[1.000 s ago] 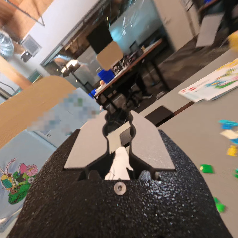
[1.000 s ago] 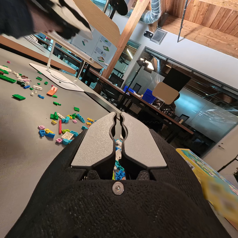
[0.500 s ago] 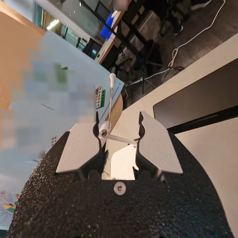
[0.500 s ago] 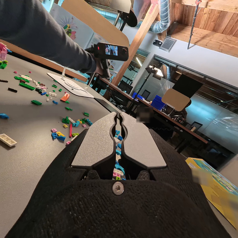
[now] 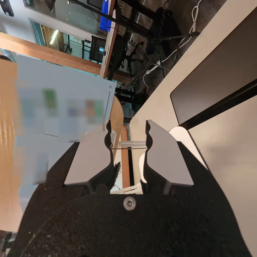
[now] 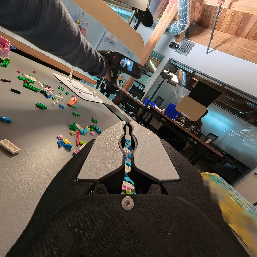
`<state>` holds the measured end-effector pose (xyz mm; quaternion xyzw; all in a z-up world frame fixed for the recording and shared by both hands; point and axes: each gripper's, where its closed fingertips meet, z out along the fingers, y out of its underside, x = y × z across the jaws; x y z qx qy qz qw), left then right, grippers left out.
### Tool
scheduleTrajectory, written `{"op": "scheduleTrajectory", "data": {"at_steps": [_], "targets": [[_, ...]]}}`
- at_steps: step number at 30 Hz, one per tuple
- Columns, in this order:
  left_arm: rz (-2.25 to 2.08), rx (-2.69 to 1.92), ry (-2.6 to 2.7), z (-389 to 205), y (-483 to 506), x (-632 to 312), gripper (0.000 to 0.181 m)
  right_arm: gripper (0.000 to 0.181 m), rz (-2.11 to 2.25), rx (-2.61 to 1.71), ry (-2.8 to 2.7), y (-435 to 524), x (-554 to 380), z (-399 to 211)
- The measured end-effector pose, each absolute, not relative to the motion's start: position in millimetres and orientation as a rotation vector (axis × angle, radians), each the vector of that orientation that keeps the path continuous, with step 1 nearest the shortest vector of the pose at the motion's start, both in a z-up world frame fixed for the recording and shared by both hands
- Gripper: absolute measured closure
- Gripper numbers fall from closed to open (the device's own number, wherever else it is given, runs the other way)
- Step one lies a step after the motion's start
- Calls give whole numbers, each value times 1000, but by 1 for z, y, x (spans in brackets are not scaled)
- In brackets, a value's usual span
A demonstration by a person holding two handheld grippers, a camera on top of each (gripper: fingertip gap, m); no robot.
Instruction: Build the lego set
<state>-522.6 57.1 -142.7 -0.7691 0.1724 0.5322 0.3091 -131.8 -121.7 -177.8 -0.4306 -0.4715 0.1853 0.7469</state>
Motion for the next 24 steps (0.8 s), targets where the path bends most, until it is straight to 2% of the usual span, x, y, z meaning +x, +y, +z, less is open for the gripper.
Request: {"op": "scheduleTrajectory", "data": {"at_steps": [3,9,14,20,24], "targets": [[1453,-2003,522,-138,61,-515,137,180,406,-944,-1035,-122,-132,-178],[1517,-1820,677,-118,72,-491,154,180,415,-944,-1036,-125,-132,-178],[1766,-1679,1017,-130,80,-475,149,180,426,-918,-1065,-135,-136,-179],[1162,-1677,506,-127,44,-430,150,180,417,-925,-1082,-133,-138,-182],[877,-1516,227,-93,-11,-411,161,180,412,-916,-1096,-135,-140,-183]]}}
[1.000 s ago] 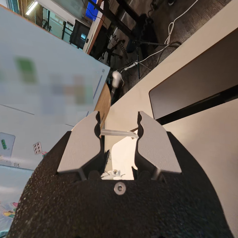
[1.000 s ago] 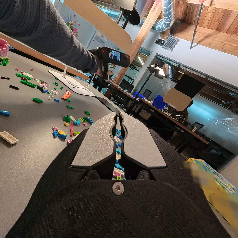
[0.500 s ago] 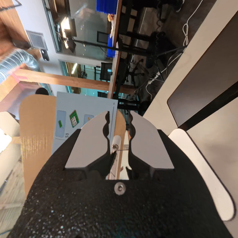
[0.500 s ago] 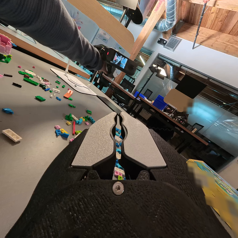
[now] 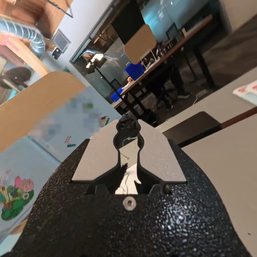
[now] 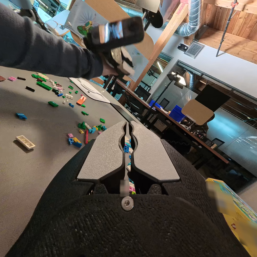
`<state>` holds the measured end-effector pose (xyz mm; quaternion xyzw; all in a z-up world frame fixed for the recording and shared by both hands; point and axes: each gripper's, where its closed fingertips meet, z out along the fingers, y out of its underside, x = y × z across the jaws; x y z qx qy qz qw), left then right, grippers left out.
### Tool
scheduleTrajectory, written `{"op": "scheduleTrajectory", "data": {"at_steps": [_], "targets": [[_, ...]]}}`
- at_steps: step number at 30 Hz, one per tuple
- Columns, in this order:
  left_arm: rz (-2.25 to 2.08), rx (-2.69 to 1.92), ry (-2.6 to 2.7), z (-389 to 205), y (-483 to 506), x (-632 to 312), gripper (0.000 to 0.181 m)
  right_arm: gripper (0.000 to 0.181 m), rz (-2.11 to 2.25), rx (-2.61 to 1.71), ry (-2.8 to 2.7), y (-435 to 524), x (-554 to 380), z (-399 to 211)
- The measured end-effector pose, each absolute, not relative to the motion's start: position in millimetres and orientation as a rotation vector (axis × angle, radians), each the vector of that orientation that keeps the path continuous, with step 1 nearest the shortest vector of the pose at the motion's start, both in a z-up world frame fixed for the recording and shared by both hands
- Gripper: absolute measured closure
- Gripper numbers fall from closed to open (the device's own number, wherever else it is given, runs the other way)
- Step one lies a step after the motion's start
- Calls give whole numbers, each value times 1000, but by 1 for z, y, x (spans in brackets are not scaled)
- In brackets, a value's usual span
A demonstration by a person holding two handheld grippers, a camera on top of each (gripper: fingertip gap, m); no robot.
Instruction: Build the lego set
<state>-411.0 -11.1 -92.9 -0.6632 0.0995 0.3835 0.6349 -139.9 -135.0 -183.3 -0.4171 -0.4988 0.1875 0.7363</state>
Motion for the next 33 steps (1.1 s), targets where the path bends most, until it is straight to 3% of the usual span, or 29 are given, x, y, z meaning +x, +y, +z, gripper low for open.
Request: {"op": "scheduleTrajectory", "data": {"at_steps": [8,13,21,27,33], "targets": [[382,-1401,-86,-25,-81,-446,179,180,373,-837,-1170,-150,-148,-185],[299,-1593,-97,-64,-74,-471,181,178,650,-1136,-1257,-161,-168,-198],[244,-1668,-79,-85,-72,-482,181,171,845,-1123,-1316,-135,-280,-138],[234,-1703,-125,-93,-84,-502,181,167,875,-1041,-1276,-70,-381,-106],[250,-1669,-191,-91,-90,-515,181,154,1358,-1240,-1031,12,-447,-93]]}}
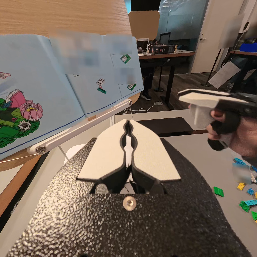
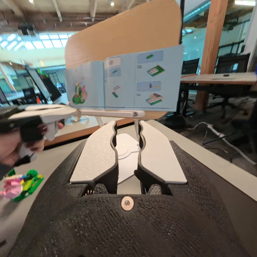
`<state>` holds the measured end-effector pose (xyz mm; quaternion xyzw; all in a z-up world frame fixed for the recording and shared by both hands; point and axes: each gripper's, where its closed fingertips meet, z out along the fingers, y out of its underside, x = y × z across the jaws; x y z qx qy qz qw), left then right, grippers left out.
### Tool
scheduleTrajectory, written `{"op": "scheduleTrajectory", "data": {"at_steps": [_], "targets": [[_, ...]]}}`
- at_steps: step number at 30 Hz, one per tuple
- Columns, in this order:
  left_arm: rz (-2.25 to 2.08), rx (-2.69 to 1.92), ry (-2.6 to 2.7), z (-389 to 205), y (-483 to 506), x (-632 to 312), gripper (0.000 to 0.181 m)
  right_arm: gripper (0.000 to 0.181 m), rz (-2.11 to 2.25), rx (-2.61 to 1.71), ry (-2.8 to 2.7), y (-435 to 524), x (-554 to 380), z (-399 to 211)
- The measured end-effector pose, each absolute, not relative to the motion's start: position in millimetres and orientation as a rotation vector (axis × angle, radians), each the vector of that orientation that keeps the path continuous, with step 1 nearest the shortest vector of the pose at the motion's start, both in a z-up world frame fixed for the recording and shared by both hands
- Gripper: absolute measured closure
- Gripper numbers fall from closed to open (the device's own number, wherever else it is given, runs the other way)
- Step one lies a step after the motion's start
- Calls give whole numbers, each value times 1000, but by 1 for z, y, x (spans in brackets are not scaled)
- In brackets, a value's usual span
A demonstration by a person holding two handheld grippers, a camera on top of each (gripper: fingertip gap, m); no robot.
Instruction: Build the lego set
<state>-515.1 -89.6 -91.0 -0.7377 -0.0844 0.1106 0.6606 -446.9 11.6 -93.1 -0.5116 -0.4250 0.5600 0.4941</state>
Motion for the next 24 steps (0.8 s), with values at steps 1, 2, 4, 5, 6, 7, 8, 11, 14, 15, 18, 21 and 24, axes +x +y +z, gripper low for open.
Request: {"op": "scheduleTrajectory", "data": {"at_steps": [1,2,4,5,6,7,8,11,14,15,18,21,24], "targets": [[256,-1676,-197,-92,-90,-516,181,151,1404,-1268,-1005,24,-454,-94],[260,-1680,-195,-92,-89,-516,181,148,1461,-1288,-977,33,-461,-95],[264,-1680,-178,-91,-87,-513,181,146,1641,-1321,-893,49,-473,-92],[273,-1677,-170,-90,-87,-512,181,145,1730,-1345,-827,59,-478,-90],[287,-1674,-162,-89,-87,-511,181,143,1781,-1376,-762,70,-482,-91],[301,-1670,-155,-87,-87,-510,181,144,1773,-1412,-716,83,-486,-95],[311,-1665,-151,-85,-88,-510,181,144,1729,-1433,-706,92,-491,-100],[322,-1659,-165,-81,-92,-511,181,143,1759,-1422,-727,96,-506,-104],[319,-1655,-181,-79,-96,-512,181,137,1920,-1413,-633,100,-517,-99],[318,-1648,-182,-78,-98,-512,181,134,1907,-1420,-622,104,-520,-101],[312,-1630,-177,-73,-99,-510,181,131,1805,-1440,-722,103,-533,-112],[314,-1626,-165,-71,-98,-508,181,132,1912,-1373,-716,94,-538,-104],[324,-1640,-157,-73,-96,-508,181,146,1933,-1314,-657,97,-536,-97]]}}
